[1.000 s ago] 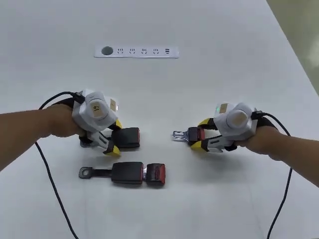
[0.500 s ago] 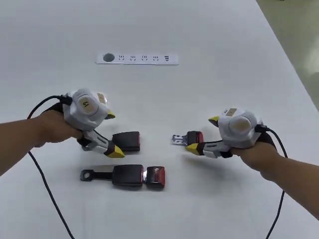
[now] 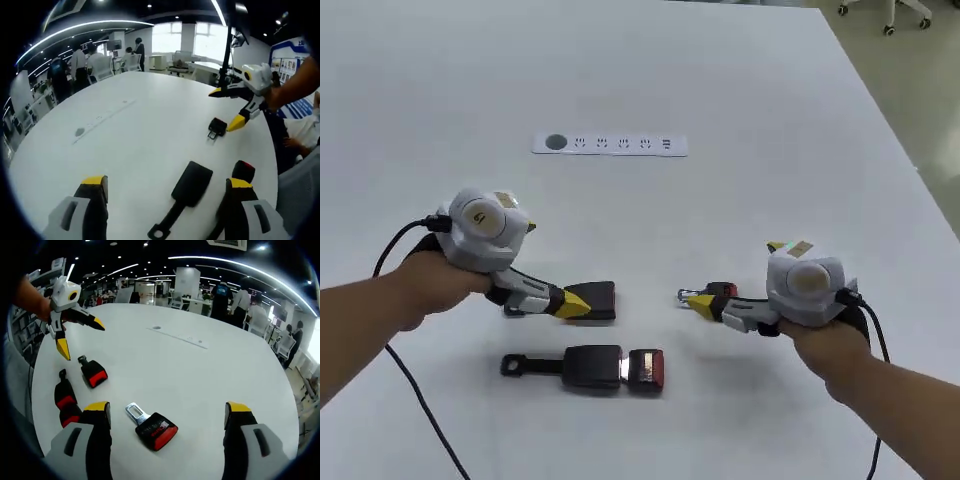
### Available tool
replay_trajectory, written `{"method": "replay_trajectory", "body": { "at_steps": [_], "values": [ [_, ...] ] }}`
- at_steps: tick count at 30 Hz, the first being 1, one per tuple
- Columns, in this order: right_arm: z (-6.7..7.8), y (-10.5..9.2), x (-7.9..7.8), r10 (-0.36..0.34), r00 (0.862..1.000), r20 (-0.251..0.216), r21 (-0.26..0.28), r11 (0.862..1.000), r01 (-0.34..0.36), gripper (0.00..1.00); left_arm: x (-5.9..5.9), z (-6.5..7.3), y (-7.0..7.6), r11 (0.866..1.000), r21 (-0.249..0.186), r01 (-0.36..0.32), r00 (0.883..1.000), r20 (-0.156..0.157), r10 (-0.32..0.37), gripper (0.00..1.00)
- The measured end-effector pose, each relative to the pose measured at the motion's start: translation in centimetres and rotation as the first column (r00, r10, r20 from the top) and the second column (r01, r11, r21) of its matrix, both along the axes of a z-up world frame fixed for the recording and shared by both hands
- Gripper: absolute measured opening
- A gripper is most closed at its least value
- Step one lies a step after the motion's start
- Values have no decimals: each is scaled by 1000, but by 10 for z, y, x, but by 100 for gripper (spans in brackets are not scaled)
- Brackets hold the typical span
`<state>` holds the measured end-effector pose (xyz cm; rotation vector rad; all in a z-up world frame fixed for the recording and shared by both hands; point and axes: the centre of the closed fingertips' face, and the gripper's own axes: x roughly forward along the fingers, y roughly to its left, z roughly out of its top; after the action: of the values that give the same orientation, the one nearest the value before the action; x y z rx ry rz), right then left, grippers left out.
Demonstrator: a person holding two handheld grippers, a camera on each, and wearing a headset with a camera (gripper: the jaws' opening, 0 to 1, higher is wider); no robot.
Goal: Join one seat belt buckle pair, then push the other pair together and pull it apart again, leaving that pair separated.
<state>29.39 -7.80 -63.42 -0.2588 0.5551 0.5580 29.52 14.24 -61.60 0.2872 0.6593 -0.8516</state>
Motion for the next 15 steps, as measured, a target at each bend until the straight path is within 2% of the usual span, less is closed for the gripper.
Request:
{"method": "replay_trajectory", "body": {
  "at_steps": [2, 4, 8, 10, 13, 15],
  "values": [
    [4, 4, -3, -6, 1000, 5, 4, 1000, 6, 96, -1, 4, 2, 1000, -17, -21, 1000, 8, 22, 100],
    [9, 7, -2, -37, 999, 33, 33, 999, 36, 98, -4, 5, 7, 999, -25, -36, 999, 11, 36, 100],
    [15, 13, -5, -55, 997, 44, 45, 998, 53, 99, -11, 6, 16, 995, -46, -90, 996, -2, 90, 100],
    [17, 14, -6, -77, 996, 44, 61, 995, 74, 99, -12, 13, 22, 987, -80, -140, 990, 9, 142, 100],
    [26, 20, -11, -97, 994, 59, 79, 993, 92, 99, -18, 15, 28, 986, -80, -150, 988, 11, 151, 100],
    [28, 23, -15, -103, 992, 68, 80, 992, 97, 99, -26, 17, 30, 986, -71, -149, 988, 16, 151, 100]
  ]
}}
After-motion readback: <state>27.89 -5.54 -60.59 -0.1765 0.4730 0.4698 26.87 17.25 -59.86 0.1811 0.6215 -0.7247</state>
